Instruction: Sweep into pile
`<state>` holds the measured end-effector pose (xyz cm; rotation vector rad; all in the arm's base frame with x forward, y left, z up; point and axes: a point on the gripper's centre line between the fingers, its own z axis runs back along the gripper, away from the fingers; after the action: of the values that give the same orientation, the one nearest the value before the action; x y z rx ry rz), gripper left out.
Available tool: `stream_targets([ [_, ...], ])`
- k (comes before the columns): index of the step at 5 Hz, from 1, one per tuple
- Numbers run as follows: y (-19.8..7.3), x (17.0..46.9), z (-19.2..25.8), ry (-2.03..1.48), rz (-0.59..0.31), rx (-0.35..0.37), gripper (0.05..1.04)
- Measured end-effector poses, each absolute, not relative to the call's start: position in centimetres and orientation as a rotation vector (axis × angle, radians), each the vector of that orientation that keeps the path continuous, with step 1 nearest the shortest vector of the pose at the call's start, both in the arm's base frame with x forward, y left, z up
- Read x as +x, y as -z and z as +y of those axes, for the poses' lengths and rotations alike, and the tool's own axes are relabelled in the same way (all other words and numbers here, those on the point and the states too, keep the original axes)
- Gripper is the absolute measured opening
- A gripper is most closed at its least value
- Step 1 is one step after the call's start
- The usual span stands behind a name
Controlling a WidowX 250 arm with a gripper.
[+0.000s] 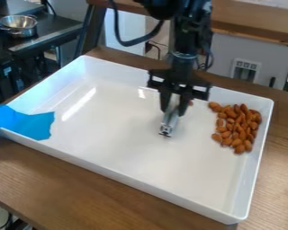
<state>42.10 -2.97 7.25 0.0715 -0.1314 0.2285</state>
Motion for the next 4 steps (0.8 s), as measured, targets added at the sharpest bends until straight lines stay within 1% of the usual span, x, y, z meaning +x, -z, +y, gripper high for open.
stream_targets([
  [1, -7.1, 42.0, -6.2, -0.195, -0.124, 0.059, 0.365],
  [2, -7.2, 41.8, -8.3, -0.180, -0.115, 0.043, 0.365],
  [3, -7.6, 41.2, -8.4, -0.143, -0.099, 0.015, 0.365],
  [4, -10.8, 40.7, -3.3, -0.237, -0.148, -0.023, 0.365],
])
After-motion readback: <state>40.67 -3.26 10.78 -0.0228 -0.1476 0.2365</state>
